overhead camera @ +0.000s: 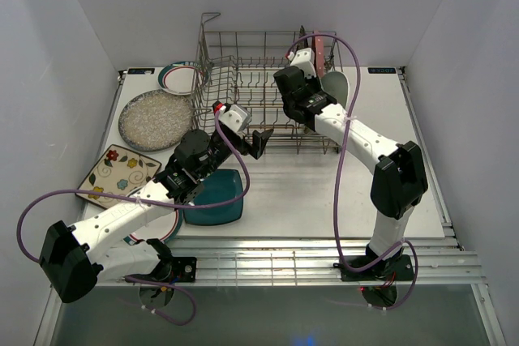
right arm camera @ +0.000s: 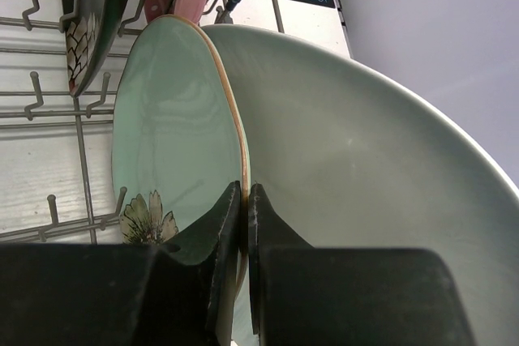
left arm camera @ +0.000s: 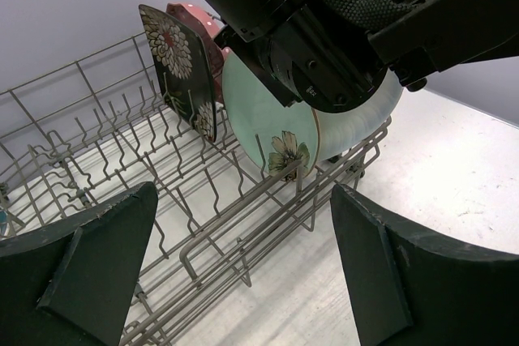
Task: Load the plates into the dish rack
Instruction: Insert the plate into the dish rack.
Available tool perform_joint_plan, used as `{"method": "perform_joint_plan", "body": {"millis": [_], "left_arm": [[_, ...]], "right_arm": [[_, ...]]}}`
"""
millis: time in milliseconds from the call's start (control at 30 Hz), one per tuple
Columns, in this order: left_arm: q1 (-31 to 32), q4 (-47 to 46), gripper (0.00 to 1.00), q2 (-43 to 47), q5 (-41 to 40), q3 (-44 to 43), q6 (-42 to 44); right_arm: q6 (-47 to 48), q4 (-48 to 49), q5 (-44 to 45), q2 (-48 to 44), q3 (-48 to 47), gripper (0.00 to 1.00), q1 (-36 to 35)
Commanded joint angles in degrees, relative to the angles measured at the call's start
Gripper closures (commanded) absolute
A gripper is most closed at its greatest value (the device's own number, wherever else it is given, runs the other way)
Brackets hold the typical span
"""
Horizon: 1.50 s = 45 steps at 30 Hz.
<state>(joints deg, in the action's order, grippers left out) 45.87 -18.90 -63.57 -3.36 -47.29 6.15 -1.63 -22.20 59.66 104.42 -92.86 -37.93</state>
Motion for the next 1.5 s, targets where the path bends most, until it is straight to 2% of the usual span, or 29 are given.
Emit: {"method": "perform_joint_plan", "body": {"millis": [0,267,533,867,1133,1467], "left_arm": [[-0.25,-0.27,0.02,1.17,1.07,0.18,0.09],[-0.25,-0.27,0.02,0.99,1.07,0.09,0.0],[-0.16,-0.18,0.02,1.08,0.98,0.09,0.09],[-0.25,0.0,0.02,1.43,1.16,0.0,-0.09],[-0.25,-0.09,0.02,1.7,1.07,0.09,0.09],[-0.25,-0.09,0.02,1.78,1.07,0.09,0.09]], "right_arm": [[-1.89,4.09,2.04,-0.62,-0.04,0.92,0.49],[-2.85,2.95,2.39,-1.5,-0.48,0.77,0.84],[-3.91,-0.38,2.22,-2.91,-2.59,0.74,0.84],[-5.23,-0.92,-2.96,-8.18,-0.83,0.73,0.49],[-5.93,3.29,-4.38,-17.14,7.85,0.72,-3.63],[-9.27,8.39,-0.78,-28.65,20.78,0.69,-13.74]]}}
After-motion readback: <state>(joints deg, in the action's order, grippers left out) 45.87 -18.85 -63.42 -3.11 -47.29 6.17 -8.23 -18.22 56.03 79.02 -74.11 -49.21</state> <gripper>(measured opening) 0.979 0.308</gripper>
